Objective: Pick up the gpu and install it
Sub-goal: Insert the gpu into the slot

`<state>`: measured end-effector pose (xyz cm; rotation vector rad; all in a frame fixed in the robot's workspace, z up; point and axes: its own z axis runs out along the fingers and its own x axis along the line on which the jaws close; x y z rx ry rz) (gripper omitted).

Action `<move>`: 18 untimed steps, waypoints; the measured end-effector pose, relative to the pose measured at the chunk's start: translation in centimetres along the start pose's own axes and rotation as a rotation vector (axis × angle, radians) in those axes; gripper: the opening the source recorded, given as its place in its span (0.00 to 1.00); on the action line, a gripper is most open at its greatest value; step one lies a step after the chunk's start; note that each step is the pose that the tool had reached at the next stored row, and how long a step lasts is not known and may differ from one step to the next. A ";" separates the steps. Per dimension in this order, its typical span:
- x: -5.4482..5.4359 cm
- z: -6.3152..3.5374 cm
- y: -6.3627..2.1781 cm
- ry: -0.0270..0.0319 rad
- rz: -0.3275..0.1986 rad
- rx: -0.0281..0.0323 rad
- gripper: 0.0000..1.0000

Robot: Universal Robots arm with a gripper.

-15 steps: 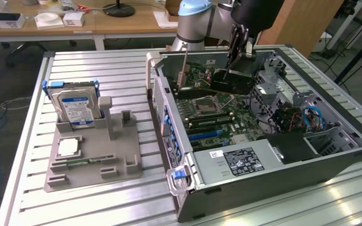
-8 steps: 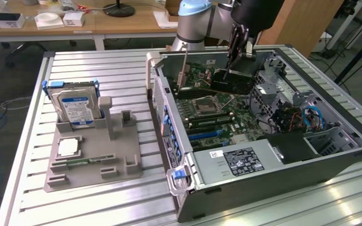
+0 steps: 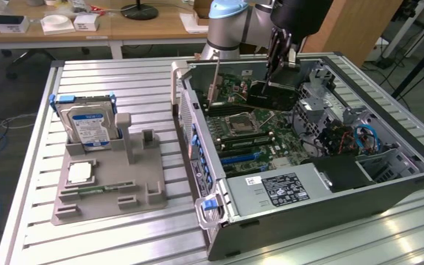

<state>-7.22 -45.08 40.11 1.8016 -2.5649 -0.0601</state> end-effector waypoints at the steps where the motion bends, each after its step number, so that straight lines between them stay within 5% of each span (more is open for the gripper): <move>1: 0.0 0.00 0.00 0.0001 -0.001 0.0000 0.26; 18: 0.0 0.00 0.00 0.0004 -0.012 -0.0003 0.26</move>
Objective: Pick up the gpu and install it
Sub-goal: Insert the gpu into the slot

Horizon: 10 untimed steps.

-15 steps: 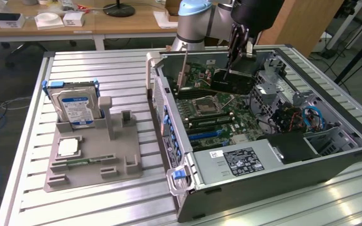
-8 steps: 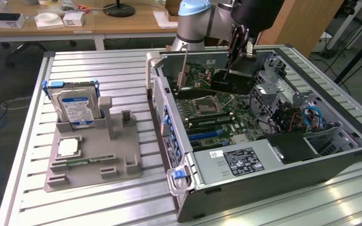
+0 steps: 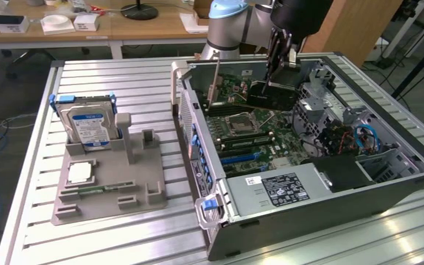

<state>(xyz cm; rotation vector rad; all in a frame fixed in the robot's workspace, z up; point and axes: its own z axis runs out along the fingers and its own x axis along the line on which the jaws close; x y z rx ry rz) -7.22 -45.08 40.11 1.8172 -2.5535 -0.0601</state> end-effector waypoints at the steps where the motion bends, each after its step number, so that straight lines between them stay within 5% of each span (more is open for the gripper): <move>1: 0.0 0.00 0.00 0.0000 -0.001 0.0000 0.26; 10: 0.0 0.00 0.00 0.0003 -0.007 -0.0001 0.26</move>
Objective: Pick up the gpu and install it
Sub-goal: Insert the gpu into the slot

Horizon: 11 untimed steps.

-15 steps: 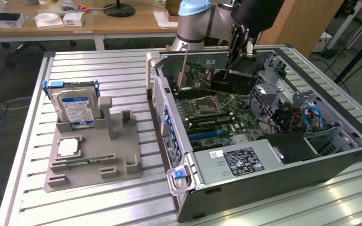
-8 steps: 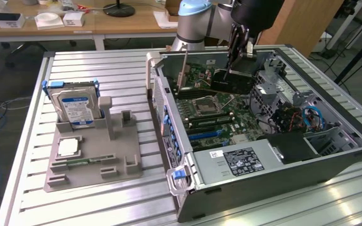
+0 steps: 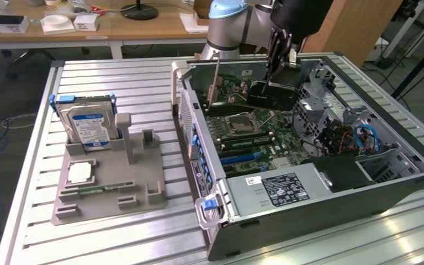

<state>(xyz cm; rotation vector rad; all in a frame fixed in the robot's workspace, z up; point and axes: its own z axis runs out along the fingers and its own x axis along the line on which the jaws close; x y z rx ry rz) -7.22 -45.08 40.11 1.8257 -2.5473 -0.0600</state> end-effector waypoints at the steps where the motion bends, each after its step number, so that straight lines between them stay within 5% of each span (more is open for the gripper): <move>1: 0.0 0.00 0.00 0.0000 -0.001 0.0000 0.26; 11: 0.0 0.00 0.00 0.0002 -0.007 -0.0002 0.26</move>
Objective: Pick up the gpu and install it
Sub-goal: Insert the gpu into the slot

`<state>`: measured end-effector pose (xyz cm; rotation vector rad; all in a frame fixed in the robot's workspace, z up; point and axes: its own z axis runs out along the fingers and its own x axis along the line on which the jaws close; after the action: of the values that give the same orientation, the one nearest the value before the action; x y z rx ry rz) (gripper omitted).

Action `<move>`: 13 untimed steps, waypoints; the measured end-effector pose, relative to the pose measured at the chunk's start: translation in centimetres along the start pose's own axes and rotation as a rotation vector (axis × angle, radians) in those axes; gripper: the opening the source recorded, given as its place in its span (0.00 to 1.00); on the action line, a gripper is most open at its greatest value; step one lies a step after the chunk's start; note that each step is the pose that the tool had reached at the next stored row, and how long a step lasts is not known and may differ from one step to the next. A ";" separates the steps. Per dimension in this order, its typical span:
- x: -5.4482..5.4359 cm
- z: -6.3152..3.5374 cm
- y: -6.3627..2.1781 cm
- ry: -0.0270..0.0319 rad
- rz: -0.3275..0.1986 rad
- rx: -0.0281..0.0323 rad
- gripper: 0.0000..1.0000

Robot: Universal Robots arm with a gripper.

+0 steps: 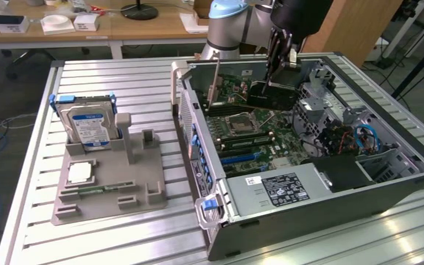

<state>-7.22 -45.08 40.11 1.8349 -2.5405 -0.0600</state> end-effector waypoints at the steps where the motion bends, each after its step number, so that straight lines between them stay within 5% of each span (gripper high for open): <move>1: 0.0 0.00 0.00 0.0000 -0.001 0.0000 0.26; 13: 0.0 0.00 0.00 0.0003 -0.007 -0.0001 0.26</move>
<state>-7.22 -45.08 40.11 1.8440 -2.5337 -0.0599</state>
